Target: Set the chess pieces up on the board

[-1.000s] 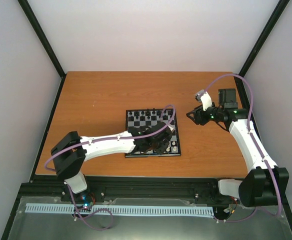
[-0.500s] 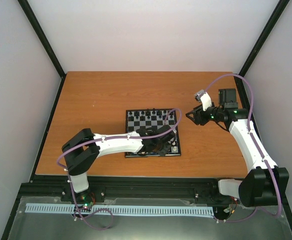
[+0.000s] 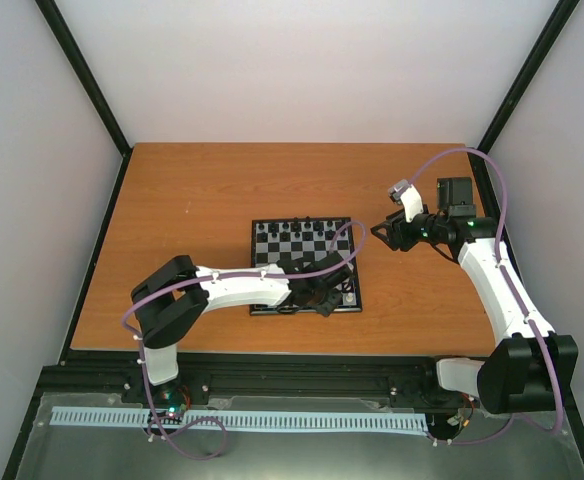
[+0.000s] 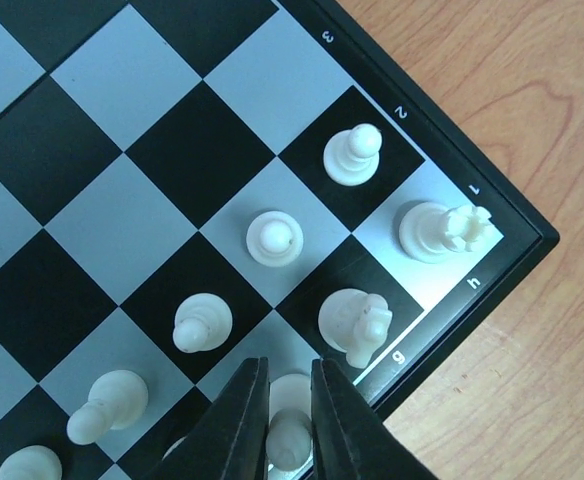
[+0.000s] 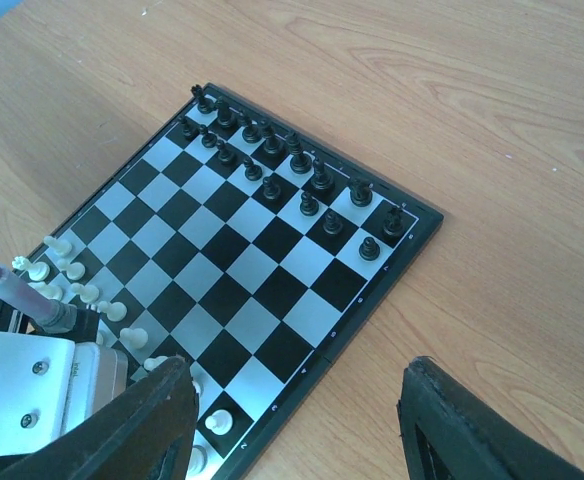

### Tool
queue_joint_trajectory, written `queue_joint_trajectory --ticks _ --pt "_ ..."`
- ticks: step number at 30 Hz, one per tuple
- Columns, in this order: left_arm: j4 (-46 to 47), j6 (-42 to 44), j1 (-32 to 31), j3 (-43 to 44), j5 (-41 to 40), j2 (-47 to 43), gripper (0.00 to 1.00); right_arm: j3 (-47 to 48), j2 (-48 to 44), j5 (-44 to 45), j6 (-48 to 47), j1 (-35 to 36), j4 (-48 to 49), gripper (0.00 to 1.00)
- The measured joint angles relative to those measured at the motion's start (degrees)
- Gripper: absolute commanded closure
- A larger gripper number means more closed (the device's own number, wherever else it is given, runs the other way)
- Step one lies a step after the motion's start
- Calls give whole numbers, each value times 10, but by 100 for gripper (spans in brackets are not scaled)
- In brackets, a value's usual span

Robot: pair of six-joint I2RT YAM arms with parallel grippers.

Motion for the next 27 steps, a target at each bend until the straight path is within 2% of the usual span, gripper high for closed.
queue_joint_trajectory --ticks 8,19,27 --pt "-1 0 0 3 0 12 76 0 0 -2 -4 0 -1 43" --pt "-10 0 0 12 3 3 74 0 0 -2 -9 0 -4 43" --pt "-58 1 0 43 2 -64 74 0 0 -4 -9 0 -4 43"
